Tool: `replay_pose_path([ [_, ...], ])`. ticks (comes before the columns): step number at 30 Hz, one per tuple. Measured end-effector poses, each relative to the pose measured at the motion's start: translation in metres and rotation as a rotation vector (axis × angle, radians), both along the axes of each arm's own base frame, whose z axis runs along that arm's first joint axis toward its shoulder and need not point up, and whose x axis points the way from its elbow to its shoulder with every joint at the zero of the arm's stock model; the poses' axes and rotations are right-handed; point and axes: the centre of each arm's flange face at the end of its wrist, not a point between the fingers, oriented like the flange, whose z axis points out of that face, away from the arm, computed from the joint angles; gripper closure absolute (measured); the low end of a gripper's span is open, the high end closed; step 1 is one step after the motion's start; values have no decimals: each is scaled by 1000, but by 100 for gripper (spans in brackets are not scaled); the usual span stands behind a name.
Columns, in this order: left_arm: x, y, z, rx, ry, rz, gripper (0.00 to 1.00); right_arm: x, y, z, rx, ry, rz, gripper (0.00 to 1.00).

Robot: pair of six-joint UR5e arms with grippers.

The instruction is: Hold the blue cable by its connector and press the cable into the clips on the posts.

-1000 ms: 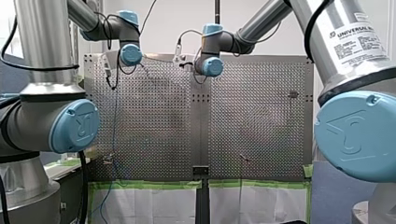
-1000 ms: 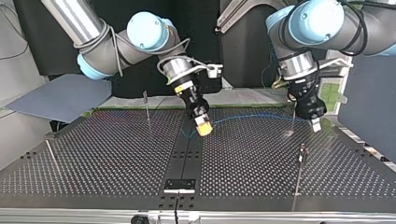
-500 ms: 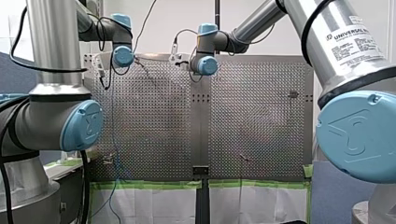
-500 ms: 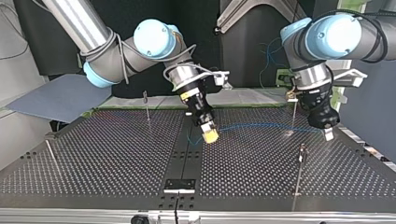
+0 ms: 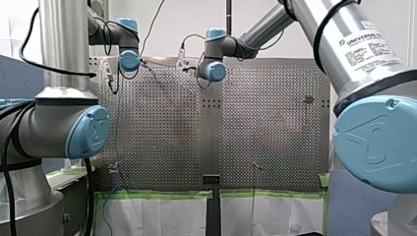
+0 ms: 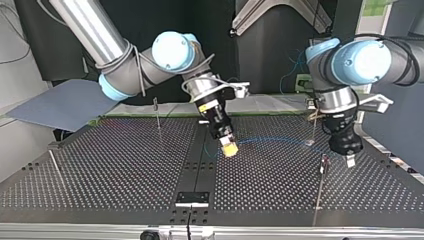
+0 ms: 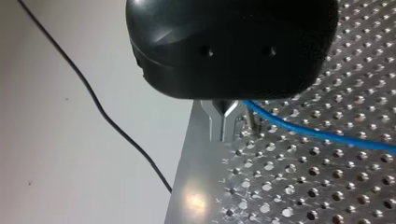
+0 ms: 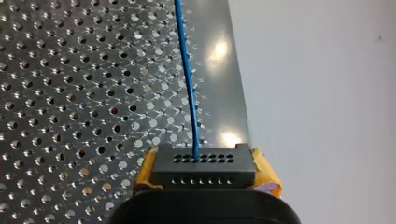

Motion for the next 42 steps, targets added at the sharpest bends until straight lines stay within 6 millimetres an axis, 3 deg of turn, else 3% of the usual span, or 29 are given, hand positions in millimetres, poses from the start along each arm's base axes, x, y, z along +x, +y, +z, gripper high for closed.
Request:
replay_pose_path([
  [7, 9, 9, 1, -21, -8, -5, 100, 7, -1, -1, -1, -2, 3, 100],
  [16, 26, 17, -16, -18, 20, -23, 100, 8, -3, 0, 0, -3, -2, 100],
  [29, 42, 35, 3, -37, -39, -52, 100, 6, -14, 11, -15, -21, -13, 100],
  [36, 62, 42, -3, -45, -20, -85, 100, 3, -23, 21, -26, -33, -24, 100],
  [42, 83, 50, -13, -66, -9, -102, 100, -1, -38, 15, -19, -26, -41, 100],
])
